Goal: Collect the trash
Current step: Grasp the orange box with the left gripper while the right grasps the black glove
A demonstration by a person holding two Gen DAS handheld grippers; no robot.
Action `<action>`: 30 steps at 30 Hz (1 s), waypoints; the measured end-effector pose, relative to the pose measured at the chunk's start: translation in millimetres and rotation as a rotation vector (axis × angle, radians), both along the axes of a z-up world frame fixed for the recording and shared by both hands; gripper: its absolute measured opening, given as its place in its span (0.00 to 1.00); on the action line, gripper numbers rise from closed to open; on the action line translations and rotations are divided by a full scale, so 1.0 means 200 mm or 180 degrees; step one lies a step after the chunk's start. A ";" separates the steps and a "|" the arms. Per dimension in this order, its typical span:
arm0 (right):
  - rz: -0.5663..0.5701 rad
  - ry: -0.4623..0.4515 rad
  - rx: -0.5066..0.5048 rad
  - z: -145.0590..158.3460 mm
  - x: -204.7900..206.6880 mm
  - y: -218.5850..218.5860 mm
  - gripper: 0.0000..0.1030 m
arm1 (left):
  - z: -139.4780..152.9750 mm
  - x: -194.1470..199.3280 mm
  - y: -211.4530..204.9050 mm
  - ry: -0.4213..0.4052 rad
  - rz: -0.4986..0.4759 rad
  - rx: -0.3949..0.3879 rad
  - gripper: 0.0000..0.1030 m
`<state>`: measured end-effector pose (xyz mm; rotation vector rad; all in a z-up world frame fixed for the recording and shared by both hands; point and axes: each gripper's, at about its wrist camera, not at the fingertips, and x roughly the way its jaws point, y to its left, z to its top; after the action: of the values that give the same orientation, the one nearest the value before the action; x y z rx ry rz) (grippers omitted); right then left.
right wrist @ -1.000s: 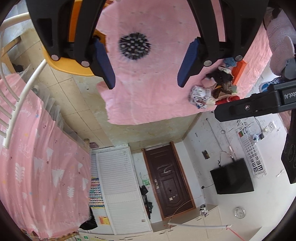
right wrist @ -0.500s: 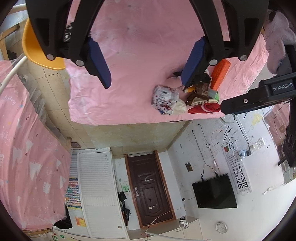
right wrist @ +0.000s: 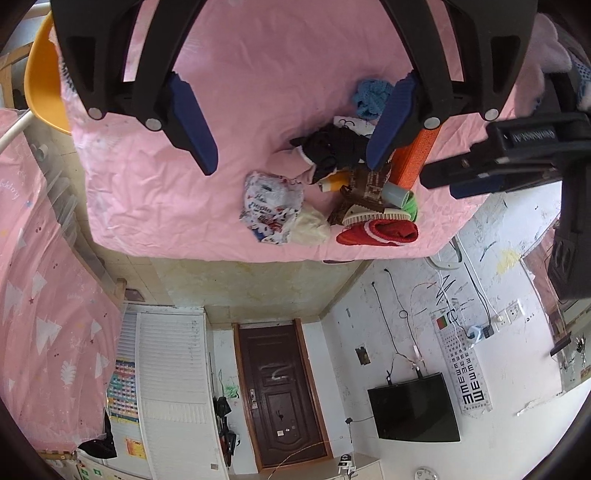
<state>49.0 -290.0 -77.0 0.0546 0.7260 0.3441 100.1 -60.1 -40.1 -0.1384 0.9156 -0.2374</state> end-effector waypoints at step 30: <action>0.0178 0.0640 0.0123 -0.20 0.24 0.15 0.64 | -0.22 0.05 0.05 0.0152 -0.0076 0.0283 0.25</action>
<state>97.2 -259.6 -117.5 0.1068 0.9212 0.4100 110.7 -49.5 -84.9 -0.0511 0.9740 -0.2160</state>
